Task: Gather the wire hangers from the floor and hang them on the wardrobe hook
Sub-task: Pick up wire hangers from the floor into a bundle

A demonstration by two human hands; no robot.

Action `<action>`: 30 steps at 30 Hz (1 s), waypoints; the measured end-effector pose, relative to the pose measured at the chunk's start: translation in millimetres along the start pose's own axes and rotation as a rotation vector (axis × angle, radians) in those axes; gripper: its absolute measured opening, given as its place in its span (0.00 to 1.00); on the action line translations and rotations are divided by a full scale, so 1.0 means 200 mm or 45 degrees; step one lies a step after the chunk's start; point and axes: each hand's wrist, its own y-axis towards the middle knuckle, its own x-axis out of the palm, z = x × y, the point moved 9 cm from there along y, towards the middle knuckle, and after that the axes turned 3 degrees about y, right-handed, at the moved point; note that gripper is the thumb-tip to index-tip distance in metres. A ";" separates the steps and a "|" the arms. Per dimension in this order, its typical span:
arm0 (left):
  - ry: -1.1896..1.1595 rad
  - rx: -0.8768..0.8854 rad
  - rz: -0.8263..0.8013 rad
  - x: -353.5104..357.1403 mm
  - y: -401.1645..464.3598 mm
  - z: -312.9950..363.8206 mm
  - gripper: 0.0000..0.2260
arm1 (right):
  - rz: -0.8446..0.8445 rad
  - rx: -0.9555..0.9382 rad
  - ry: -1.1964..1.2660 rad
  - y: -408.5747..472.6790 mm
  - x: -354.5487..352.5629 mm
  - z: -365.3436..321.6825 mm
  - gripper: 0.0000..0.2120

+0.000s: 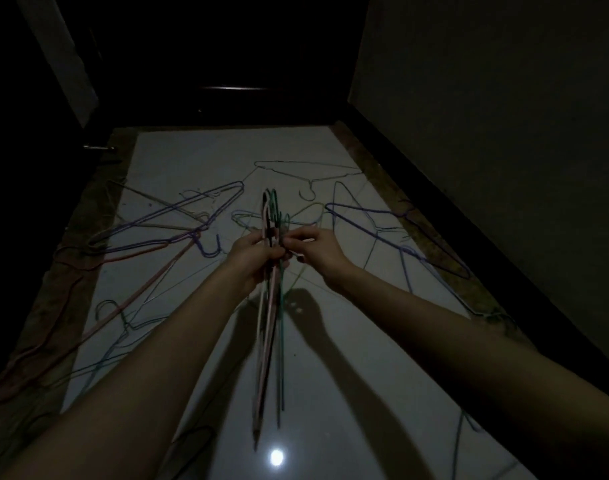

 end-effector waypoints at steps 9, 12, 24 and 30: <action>-0.115 -0.028 -0.094 0.23 0.04 -0.02 0.13 | 0.337 0.168 -0.154 -0.05 -0.59 0.34 0.06; -0.137 -0.023 -0.150 0.36 0.06 -0.04 0.14 | 0.471 0.234 -0.265 -0.14 -0.86 0.47 0.08; -0.180 -0.126 -0.372 0.97 0.07 -0.26 0.15 | 0.968 0.516 -0.216 -0.65 -1.72 0.83 0.05; -0.196 -0.179 -0.391 1.11 0.08 -0.35 0.18 | 0.969 0.648 -0.421 -0.74 -1.77 0.99 0.04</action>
